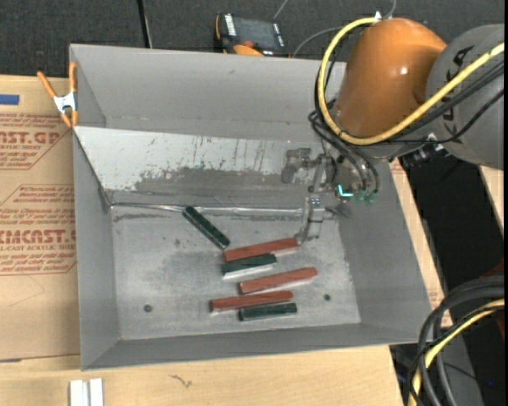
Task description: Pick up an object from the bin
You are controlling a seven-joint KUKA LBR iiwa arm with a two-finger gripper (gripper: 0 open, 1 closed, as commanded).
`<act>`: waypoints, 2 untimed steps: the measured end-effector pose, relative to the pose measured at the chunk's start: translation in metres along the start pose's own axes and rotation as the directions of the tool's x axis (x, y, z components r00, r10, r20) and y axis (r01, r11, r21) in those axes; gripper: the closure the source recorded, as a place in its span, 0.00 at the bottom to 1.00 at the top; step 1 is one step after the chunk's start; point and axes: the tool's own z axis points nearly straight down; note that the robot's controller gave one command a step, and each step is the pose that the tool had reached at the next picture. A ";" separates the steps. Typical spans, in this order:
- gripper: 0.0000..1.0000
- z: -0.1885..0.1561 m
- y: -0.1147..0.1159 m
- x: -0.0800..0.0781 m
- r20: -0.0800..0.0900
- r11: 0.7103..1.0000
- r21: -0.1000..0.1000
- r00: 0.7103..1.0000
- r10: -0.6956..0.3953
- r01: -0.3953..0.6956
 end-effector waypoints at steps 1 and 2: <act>0.00 0.157 -0.017 0.017 -0.001 0.969 0.000 0.969 -0.249 0.249; 0.00 0.171 -0.005 0.029 0.005 0.991 0.000 0.991 -0.134 0.134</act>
Offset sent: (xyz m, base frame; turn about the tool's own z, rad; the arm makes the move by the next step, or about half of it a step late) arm -0.0159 -0.0178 -0.1525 -0.2506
